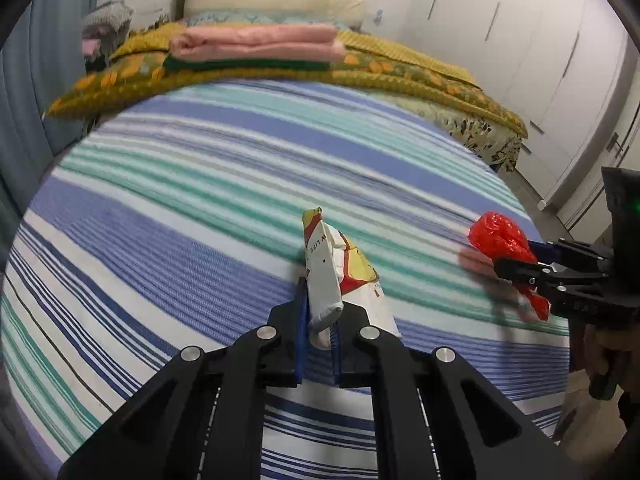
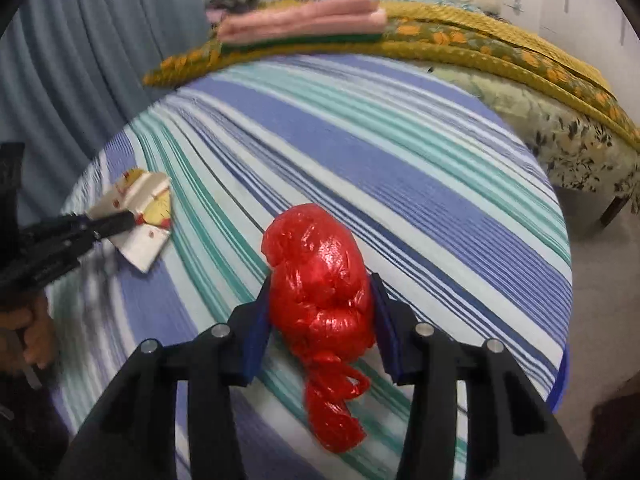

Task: Collect trash
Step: 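Carry wrapper and red bag over the blue wastebasket and open both tools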

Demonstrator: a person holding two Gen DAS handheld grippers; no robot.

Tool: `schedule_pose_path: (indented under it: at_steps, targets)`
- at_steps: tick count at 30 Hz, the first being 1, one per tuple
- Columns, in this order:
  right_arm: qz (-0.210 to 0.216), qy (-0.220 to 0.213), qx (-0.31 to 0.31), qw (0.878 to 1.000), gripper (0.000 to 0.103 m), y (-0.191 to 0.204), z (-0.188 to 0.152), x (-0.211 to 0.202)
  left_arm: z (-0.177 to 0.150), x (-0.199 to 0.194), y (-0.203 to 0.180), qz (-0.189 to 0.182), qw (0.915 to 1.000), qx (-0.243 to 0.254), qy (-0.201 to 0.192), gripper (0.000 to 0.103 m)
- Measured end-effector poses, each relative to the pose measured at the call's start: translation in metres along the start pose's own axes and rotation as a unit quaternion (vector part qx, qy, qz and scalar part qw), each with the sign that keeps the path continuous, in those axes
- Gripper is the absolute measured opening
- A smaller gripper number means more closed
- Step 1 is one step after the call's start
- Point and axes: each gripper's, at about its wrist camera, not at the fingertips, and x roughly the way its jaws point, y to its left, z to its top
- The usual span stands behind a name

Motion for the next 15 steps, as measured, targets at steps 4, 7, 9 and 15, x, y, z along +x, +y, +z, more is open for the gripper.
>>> schedule_pose_path:
  at_steps: [4,7,9,15]
  targets:
    - [0.017,-0.02,0.019,0.999,0.045,-0.006,-0.006,-0.023,0.008,-0.013,-0.025,0.013,0.9992,0.033,-0.018,0.008]
    - [0.025,-0.036,0.036,0.998,0.045,-0.014,-0.012,-0.043,0.014,-0.017,-0.047,0.014,0.9981,0.055,-0.022,0.008]
    - [0.027,-0.044,0.046,0.998,0.045,-0.02,-0.014,-0.053,0.017,-0.018,-0.059,0.015,0.9972,0.069,-0.026,0.008]
    - [0.02,-0.06,0.071,0.995,0.045,-0.046,-0.026,-0.077,0.025,-0.016,-0.105,0.002,0.9935,0.11,-0.029,0.008]
